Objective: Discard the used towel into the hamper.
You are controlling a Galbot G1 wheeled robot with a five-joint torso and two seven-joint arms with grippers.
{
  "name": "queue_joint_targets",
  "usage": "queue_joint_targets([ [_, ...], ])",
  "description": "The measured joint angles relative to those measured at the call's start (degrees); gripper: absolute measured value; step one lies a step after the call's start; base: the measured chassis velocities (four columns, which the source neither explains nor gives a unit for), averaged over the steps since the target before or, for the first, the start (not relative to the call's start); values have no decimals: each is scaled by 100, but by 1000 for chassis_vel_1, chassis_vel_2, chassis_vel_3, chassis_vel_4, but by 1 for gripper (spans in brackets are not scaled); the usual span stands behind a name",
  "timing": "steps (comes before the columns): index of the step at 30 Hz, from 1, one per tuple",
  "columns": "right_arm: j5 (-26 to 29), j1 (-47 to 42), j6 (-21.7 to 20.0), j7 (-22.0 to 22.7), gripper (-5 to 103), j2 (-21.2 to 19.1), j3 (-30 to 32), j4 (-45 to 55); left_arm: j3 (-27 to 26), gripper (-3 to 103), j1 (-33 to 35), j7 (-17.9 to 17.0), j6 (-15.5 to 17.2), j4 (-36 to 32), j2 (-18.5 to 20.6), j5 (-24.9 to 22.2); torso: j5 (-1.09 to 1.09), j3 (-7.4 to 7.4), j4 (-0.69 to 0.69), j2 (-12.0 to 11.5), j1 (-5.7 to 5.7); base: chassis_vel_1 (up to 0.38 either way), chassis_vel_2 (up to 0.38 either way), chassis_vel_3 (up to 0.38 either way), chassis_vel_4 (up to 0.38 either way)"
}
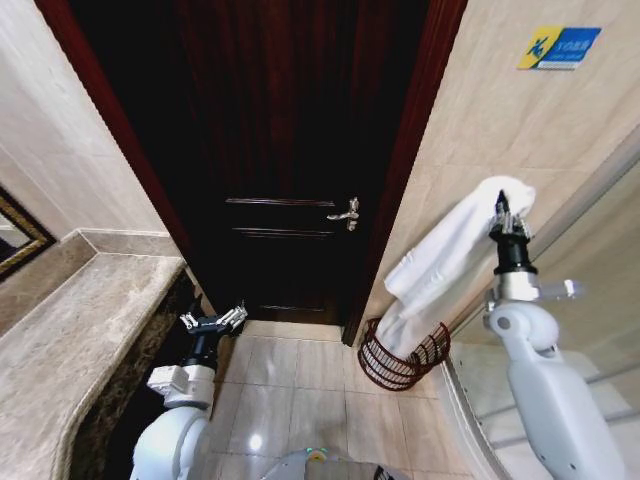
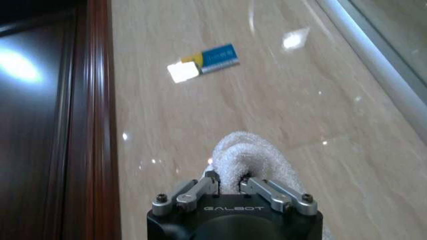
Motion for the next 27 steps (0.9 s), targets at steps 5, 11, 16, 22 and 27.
queue_joint_targets([
  [5, -101, -141, 295, -402, 12, 116, 13, -546, 0, 100, 0, 0, 0, 0, 0, 0, 0, 0, 0, 0, 0, 0, 0, 0, 0],
  [11, -204, -166, 472, -623, 12, 194, -25, -1051, 0, 100, 0, 0, 0, 0, 0, 0, 0, 0, 0, 0, 0, 0, 0, 0, 0],
  [16, -342, -80, 718, -880, 12, 306, -187, -1779, 0, 100, 0, 0, 0, 0, 0, 0, 0, 0, 0, 0, 0, 0, 0, 0, 0],
  [22, -383, 107, 907, -1071, 12, 423, -399, -2593, 0, 100, 0, 0, 0, 0, 0, 0, 0, 0, 0, 0, 0, 0, 0, 0, 0],
  [27, -375, 199, 984, -1151, 12, 443, -503, -2962, 0, 100, 0, 0, 0, 0, 0, 0, 0, 0, 1, 0, 0, 0, 0, 0, 0],
])
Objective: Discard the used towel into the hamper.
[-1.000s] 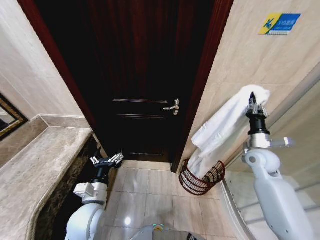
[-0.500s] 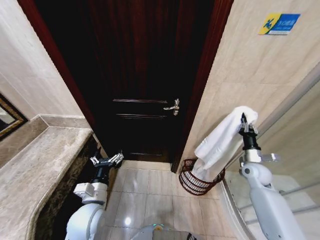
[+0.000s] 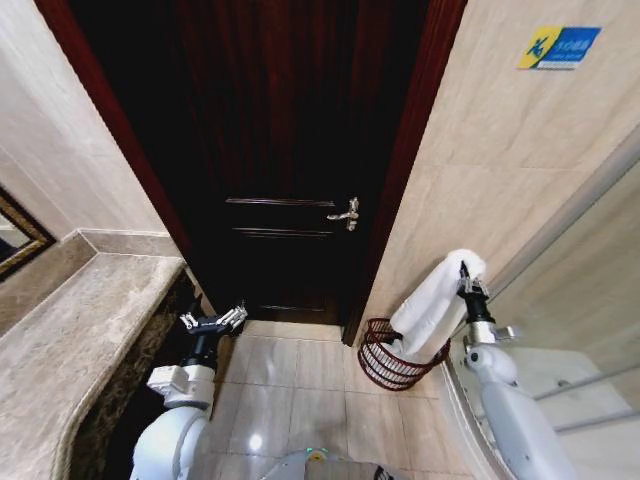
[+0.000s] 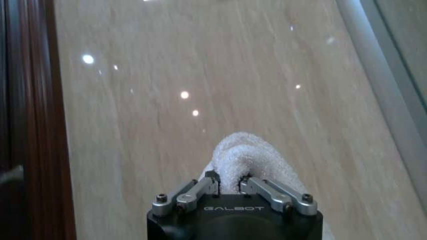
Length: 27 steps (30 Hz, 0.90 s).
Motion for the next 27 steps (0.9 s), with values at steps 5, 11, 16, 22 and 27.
queue_joint_targets([
  [5, -50, 122, 212, -138, 12, 9, -121, -626, 0, 100, 0, 0, 0, 0, 0, 0, 0, 0, 0, 0, 0, 0, 0, 0, 0],
  [11, -130, 346, 394, -304, 12, 95, -302, -1415, 0, 100, 0, 0, 0, 0, 0, 0, 1, 0, -1, 0, 0, 0, 0, 0, 0],
  [16, -144, 535, 441, -376, 12, 145, -402, -1789, 0, 100, 0, 0, 0, 0, 0, 0, 1, 0, -1, 0, 0, 0, 0, 0, 0],
  [22, -178, 1139, 559, -382, 12, 220, -547, -2449, 0, 100, 0, 0, 0, 0, 0, 0, 2, 1, -1, 0, 0, 0, 0, 0, 0],
  [27, -140, 1457, 459, -177, 12, 232, -546, -2165, 0, 100, 0, 0, 0, 0, 0, 0, -2, 0, -1, 0, 0, 0, 0, 0, 0],
])
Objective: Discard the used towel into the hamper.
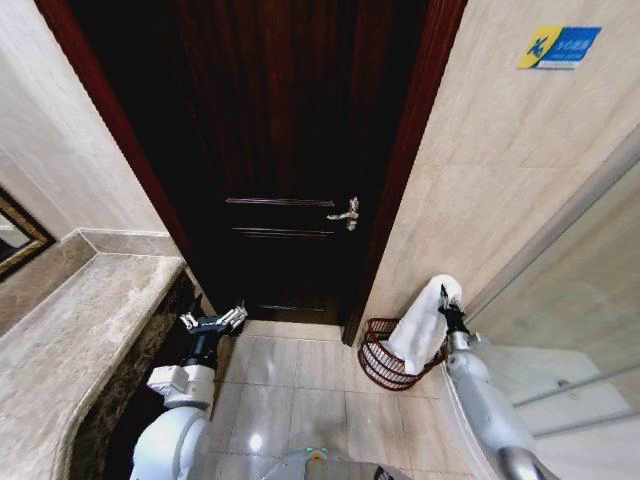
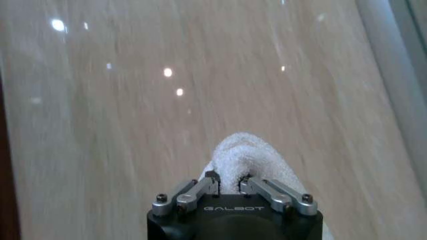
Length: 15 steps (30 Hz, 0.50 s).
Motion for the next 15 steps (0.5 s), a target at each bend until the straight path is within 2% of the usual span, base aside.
queue_joint_targets([
  [7, -30, 165, -17, 42, 12, 103, -12, -54, 0, 100, 0, 0, 0, 0, 0, 0, -1, 0, -1, 0, 0, 0, 0, 0, 0],
  [11, -63, -65, 79, -62, 12, 208, 32, -290, 0, 100, 0, 0, 0, 0, -1, 0, 6, 0, 2, 0, 0, 0, 0, 0, 0],
  [15, -144, -270, 198, -94, 12, 313, 112, -522, 0, 100, 0, 0, 0, 0, 0, 0, 1, -1, 0, 0, 0, 0, 0, 0, 0],
])
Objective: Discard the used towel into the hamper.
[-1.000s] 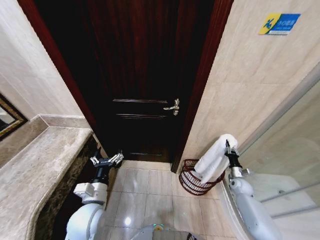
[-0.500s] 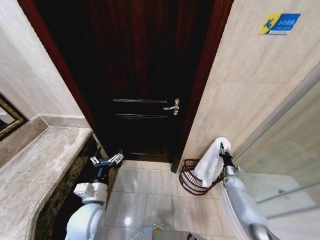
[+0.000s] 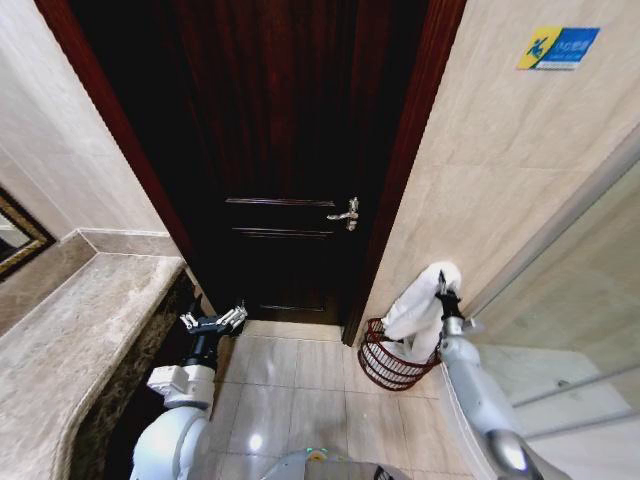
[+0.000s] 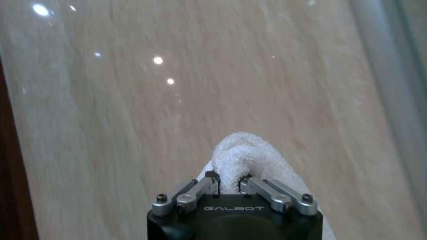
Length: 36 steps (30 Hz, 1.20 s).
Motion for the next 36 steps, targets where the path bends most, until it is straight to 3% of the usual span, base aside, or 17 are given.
queue_joint_targets([
  [6, -333, -162, 122, 111, 12, 116, 42, -340, 0, 100, 0, 0, 0, 0, 0, 0, 3, 0, 1, 0, 0, 0, 0, 0, 0],
  [12, -1008, -433, 65, 486, 12, 261, 85, -361, 0, 100, 0, 0, 0, 0, 0, 0, 2, 0, 1, 0, 0, 0, 0, 0, 0],
  [24, -1072, -795, -185, 289, 12, 173, 162, -85, 0, 100, 0, 0, 0, 0, 0, 0, 3, 0, 0, 1, -2, 0, 0, 0, 0],
  [32, -1154, -977, -64, 618, 12, 226, 183, -58, 0, 100, -1, 0, 0, 0, 0, 0, 2, 1, 2, -1, 4, -98, 85, 97, -77],
  [36, -1200, -1014, -240, 570, 12, 264, 170, -284, 0, 100, -1, 0, 0, 0, 0, 0, 2, 1, -1, -1, 4, -41, 22, 31, -3],
])
